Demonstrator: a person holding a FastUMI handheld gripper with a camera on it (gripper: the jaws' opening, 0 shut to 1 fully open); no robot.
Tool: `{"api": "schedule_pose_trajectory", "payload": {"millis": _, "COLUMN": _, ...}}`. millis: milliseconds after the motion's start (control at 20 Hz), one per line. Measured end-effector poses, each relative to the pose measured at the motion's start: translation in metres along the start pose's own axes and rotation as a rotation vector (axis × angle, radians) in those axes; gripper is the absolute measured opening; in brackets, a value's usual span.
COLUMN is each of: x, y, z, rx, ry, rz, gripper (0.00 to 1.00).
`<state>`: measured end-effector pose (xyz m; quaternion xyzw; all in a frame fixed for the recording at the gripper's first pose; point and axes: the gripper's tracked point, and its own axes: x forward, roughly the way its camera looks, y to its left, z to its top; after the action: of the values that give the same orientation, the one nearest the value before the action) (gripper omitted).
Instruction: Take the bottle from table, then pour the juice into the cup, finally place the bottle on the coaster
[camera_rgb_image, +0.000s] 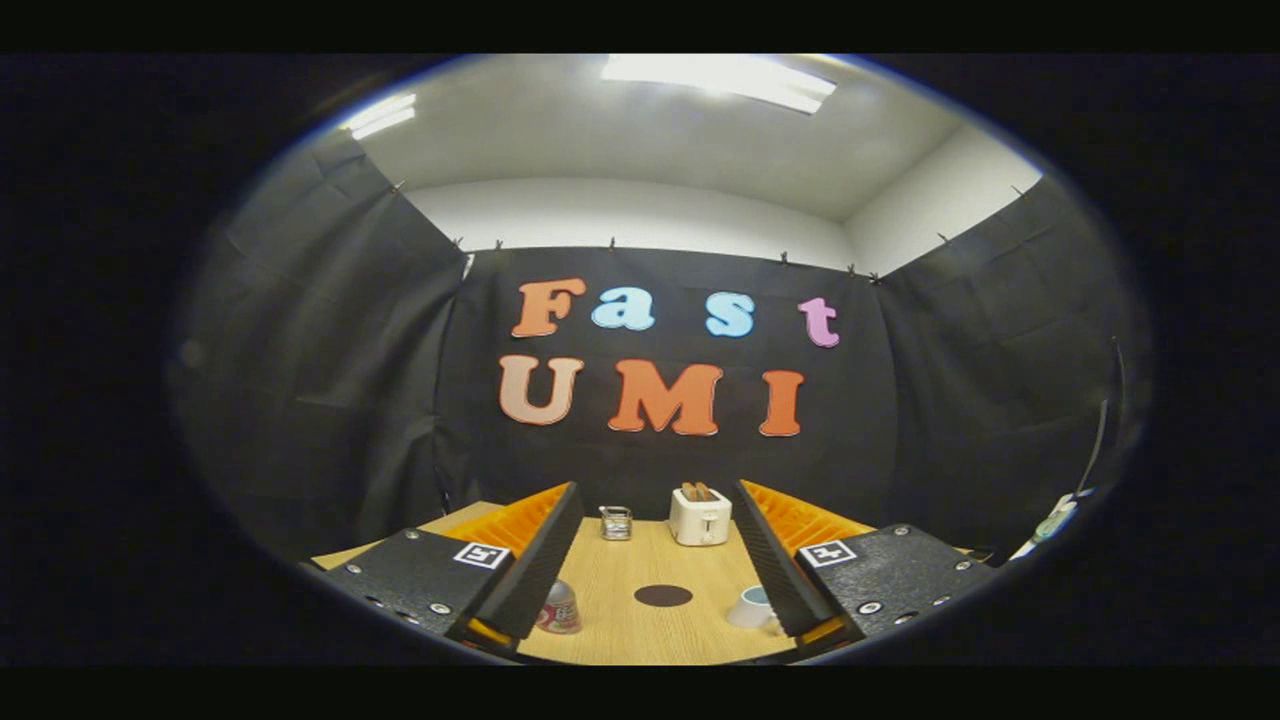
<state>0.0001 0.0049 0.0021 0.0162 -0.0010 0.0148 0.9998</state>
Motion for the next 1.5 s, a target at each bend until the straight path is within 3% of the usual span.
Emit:
{"api": "schedule_pose_trajectory", "payload": {"millis": 650, "x": 0.013, "y": 0.015, "z": -0.037, "rx": 0.007, "ry": 0.03, "rz": 0.018, "gripper": 0.9}}
{"api": "schedule_pose_trajectory", "payload": {"millis": 900, "x": 0.022, "y": 0.038, "z": -0.078, "rx": 0.023, "ry": 0.11, "rz": 0.067, "gripper": 0.9}}
{"api": "schedule_pose_trajectory", "payload": {"millis": 1150, "x": 0.026, "y": 0.046, "z": -0.125, "rx": 0.0, "ry": 0.187, "rz": 0.022, "gripper": 0.9}}
{"api": "schedule_pose_trajectory", "payload": {"millis": 1350, "x": 0.027, "y": 0.072, "z": -0.162, "rx": 0.064, "ry": 0.218, "rz": 0.066, "gripper": 0.9}}
{"api": "schedule_pose_trajectory", "payload": {"millis": 1500, "x": 0.029, "y": 0.075, "z": -0.197, "rx": 0.019, "ry": 0.277, "rz": 0.069, "gripper": 0.91}}
